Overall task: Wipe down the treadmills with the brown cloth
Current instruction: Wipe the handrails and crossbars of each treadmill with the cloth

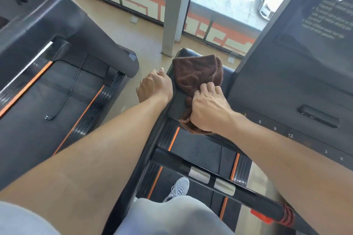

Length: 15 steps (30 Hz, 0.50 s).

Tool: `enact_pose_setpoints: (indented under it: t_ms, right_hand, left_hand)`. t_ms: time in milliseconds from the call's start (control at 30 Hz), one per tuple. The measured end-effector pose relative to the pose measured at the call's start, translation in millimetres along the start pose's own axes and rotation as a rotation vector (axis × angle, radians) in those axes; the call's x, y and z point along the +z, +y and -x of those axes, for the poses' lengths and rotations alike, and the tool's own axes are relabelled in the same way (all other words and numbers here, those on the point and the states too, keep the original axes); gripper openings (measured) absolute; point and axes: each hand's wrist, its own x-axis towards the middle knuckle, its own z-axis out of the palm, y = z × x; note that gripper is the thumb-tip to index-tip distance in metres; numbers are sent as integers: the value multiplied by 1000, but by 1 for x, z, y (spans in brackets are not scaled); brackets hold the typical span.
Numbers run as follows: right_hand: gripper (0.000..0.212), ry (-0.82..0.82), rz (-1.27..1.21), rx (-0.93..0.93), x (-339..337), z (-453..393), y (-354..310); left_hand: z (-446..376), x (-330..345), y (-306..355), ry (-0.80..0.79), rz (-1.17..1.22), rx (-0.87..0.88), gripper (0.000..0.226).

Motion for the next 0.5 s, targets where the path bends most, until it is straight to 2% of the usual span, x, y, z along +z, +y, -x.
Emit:
enact_pose_setpoints:
  t_ms: [100,200,400,500]
  right_hand:
    - [17,17,-192,-16,-2,4,8]
    - [16,34,-274,-29,-3,12,10]
    - [11,263,-471,74,14,19,6]
    - [17,399,-774,181,15,29,5]
  left_hand:
    - [1,1,2,0,-13,-1,55]
    - [3,0,4,-2,-26,-10,57]
    - [4,-3,5,12,-8,-48,58]
    - [5,-4,6,27,-1,-55,58]
